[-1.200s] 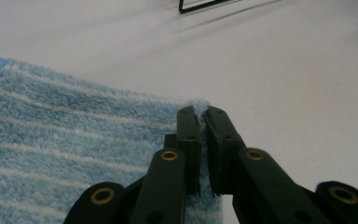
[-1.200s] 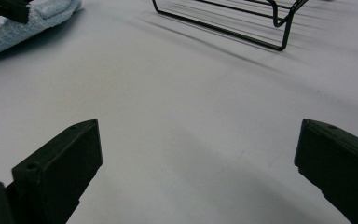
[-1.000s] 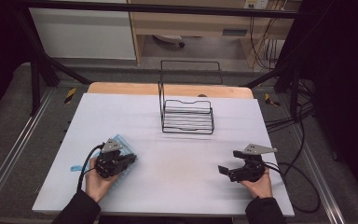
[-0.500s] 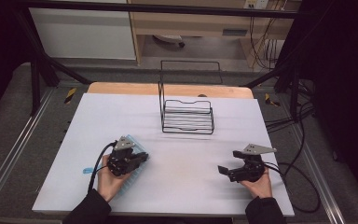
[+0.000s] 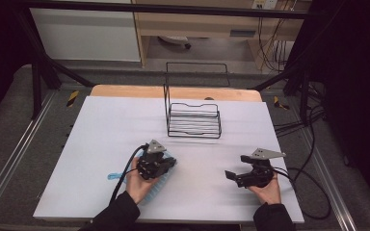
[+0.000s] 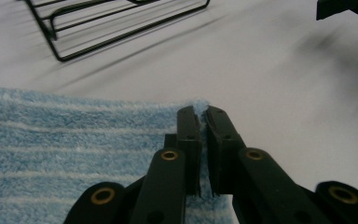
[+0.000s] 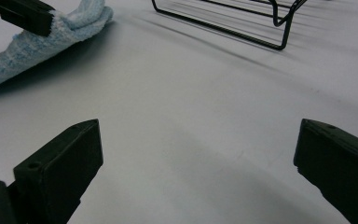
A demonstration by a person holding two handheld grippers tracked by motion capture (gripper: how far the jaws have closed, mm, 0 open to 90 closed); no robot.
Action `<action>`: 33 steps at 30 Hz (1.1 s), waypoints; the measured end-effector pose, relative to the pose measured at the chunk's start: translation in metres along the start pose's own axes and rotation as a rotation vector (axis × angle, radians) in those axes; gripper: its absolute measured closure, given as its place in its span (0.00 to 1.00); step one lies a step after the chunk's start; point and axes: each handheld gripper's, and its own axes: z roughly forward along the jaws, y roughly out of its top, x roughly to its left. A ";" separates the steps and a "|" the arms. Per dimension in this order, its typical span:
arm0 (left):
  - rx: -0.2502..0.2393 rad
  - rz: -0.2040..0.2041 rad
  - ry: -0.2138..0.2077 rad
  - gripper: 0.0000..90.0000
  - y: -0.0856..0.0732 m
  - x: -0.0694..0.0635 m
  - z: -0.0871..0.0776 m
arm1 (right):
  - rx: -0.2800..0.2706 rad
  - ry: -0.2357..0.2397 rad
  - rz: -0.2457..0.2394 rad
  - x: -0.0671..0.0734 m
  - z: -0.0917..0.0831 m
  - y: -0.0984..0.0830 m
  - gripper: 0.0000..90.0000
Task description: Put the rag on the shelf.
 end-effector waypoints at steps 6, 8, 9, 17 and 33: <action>0.021 0.015 -0.034 0.94 0.010 -0.019 0.025 | 0.008 -0.001 0.001 0.001 0.001 0.000 0.02; 0.021 0.017 -0.043 0.94 0.012 -0.024 0.031 | 0.007 -0.003 0.002 0.000 0.001 0.000 0.02; 0.021 0.017 -0.043 0.94 0.012 -0.024 0.031 | 0.008 -0.003 0.001 0.000 0.001 0.000 0.02; 0.081 0.040 -0.093 0.84 0.008 -0.026 0.055 | 0.001 -0.007 0.005 0.000 0.000 0.000 0.03; 0.077 0.050 -0.029 0.36 -0.003 0.052 -0.035 | 0.011 0.000 0.036 0.022 0.012 0.013 0.11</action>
